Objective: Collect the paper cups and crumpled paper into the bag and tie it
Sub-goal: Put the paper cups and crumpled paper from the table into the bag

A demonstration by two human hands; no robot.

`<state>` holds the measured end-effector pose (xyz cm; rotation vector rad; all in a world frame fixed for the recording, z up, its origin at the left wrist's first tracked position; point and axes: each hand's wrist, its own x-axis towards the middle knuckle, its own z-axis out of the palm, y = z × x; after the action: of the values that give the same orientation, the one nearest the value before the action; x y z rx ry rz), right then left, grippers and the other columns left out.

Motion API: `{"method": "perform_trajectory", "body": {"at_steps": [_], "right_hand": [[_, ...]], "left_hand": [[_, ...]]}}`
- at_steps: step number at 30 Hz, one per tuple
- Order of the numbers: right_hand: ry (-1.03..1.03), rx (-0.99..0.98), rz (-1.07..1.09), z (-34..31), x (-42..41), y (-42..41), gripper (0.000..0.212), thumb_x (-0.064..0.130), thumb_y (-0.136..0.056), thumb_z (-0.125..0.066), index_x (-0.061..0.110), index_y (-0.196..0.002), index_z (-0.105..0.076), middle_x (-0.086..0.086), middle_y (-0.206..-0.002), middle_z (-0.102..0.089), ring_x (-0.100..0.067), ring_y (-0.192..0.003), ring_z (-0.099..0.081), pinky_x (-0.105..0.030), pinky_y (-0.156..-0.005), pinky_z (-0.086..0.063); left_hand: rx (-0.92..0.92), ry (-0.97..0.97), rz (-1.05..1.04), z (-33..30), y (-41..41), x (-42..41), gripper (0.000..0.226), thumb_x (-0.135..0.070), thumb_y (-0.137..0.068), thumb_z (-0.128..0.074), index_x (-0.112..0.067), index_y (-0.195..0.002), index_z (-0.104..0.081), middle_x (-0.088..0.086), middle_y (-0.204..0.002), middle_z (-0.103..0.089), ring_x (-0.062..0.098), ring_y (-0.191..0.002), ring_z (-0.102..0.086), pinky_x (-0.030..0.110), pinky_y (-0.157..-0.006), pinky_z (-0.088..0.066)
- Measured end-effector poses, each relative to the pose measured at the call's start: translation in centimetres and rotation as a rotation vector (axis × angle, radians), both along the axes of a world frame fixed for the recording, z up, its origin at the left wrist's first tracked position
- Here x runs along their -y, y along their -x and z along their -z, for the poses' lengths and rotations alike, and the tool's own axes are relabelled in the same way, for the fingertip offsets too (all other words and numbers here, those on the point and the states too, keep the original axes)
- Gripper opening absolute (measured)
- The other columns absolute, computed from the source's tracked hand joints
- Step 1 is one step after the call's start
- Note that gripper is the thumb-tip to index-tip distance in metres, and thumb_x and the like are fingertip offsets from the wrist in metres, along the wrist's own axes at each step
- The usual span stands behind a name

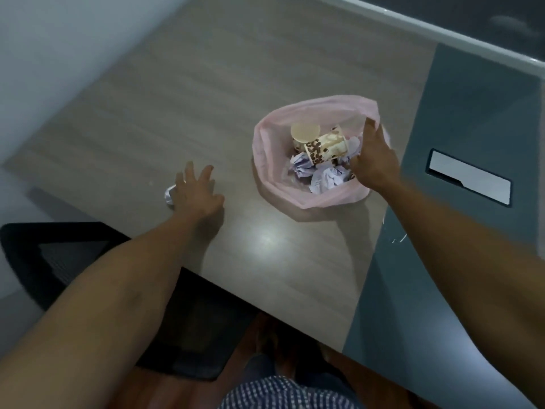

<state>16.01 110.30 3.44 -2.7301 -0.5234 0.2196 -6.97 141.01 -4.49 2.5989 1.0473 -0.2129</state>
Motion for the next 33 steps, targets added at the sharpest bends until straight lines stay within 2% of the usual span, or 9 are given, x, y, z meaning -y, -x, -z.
{"method": "perform_trajectory", "body": {"at_steps": [4,8,11,14,16,21,27,30,33], "right_hand": [[0.029,0.008,-0.013,0.4,0.0,1.0,0.091,0.015,-0.092,-0.065,0.027,-0.159,-0.003,-0.002,-0.169,-0.014,-0.046,-0.131,-0.049,-0.058,-0.103,-0.044],[0.02,0.011,-0.018,0.4,0.1,1.6,0.088,0.015,-0.092,-0.063,0.024,-0.159,-0.006,-0.003,-0.168,-0.016,-0.045,-0.133,-0.047,-0.058,-0.103,-0.043],[0.02,-0.001,-0.011,0.3,-0.2,2.0,0.09,0.015,-0.094,-0.064,0.026,-0.16,-0.004,-0.003,-0.169,-0.014,-0.044,-0.136,-0.045,-0.058,-0.105,-0.041],[0.01,-0.012,-0.022,0.2,-0.3,2.6,0.09,0.017,-0.095,-0.065,0.027,-0.16,-0.003,-0.001,-0.169,-0.012,-0.042,-0.136,-0.046,-0.056,-0.105,-0.043],[0.0,-0.005,-0.031,0.2,-0.3,2.8,0.09,0.015,-0.094,-0.066,0.027,-0.159,-0.005,0.001,-0.17,-0.009,-0.042,-0.133,-0.049,-0.055,-0.102,-0.046],[0.0,0.006,-0.037,0.0,0.1,3.2,0.085,0.011,-0.093,-0.064,0.022,-0.158,-0.01,-0.001,-0.17,-0.009,-0.04,-0.13,-0.051,-0.052,-0.096,-0.049],[-0.03,-0.01,-0.036,-0.7,0.9,3.1,0.083,0.018,-0.092,-0.065,0.023,-0.157,-0.014,0.0,-0.168,-0.013,-0.042,-0.131,-0.049,-0.053,-0.097,-0.048],[-0.033,-0.014,-0.026,-0.6,1.3,3.0,0.085,0.021,-0.09,-0.067,0.026,-0.156,-0.013,0.002,-0.168,-0.012,-0.043,-0.124,-0.055,-0.054,-0.093,-0.051],[-0.023,-0.011,-0.023,-0.5,1.7,2.9,0.087,0.021,-0.091,-0.066,0.028,-0.157,-0.009,0.004,-0.169,-0.008,-0.043,-0.121,-0.057,-0.053,-0.092,-0.052]], "left_hand": [[-0.012,-0.079,0.043,1.0,1.0,-0.4,0.067,-0.023,-0.083,-0.071,-0.025,-0.145,-0.045,0.015,-0.16,-0.025,0.042,-0.137,-0.038,0.052,-0.11,-0.037],[0.09,-0.164,0.063,0.7,2.4,-1.2,0.059,-0.021,-0.087,-0.067,-0.016,-0.143,-0.049,0.014,-0.161,-0.028,0.037,-0.142,-0.031,0.048,-0.113,-0.03],[0.104,-0.256,0.065,0.5,3.4,-2.0,0.061,-0.032,-0.086,-0.067,-0.024,-0.143,-0.047,0.012,-0.164,-0.024,0.035,-0.15,-0.021,0.054,-0.114,-0.023],[-0.036,-0.087,-0.07,1.3,4.4,-2.7,0.065,-0.031,-0.088,-0.066,-0.034,-0.147,-0.038,0.01,-0.164,-0.017,0.04,-0.149,-0.018,0.057,-0.115,-0.025],[-0.005,0.041,-0.077,1.9,4.6,-2.7,0.05,-0.021,-0.098,-0.056,-0.025,-0.146,-0.043,0.016,-0.156,-0.026,0.042,-0.141,-0.028,0.055,-0.111,-0.033],[0.35,0.106,0.09,1.0,1.9,0.5,0.038,-0.022,-0.096,-0.057,-0.023,-0.133,-0.051,0.019,-0.127,-0.047,0.042,-0.11,-0.055,0.047,-0.095,-0.048],[0.624,0.175,0.38,-3.1,-4.6,7.2,0.053,-0.033,-0.093,-0.067,-0.018,-0.14,-0.047,0.009,-0.127,-0.061,0.032,-0.111,-0.059,0.041,-0.088,-0.052],[0.636,0.122,0.459,-4.2,-7.2,10.8,0.047,-0.038,-0.092,-0.068,-0.016,-0.129,-0.047,0.006,-0.117,-0.06,0.027,-0.108,-0.053,0.039,-0.076,-0.049],[0.525,0.12,0.631,-3.4,-8.7,12.4,0.037,-0.035,-0.093,-0.067,-0.015,-0.12,-0.05,0.004,-0.119,-0.059,0.028,-0.113,-0.051,0.041,-0.079,-0.048]]}}
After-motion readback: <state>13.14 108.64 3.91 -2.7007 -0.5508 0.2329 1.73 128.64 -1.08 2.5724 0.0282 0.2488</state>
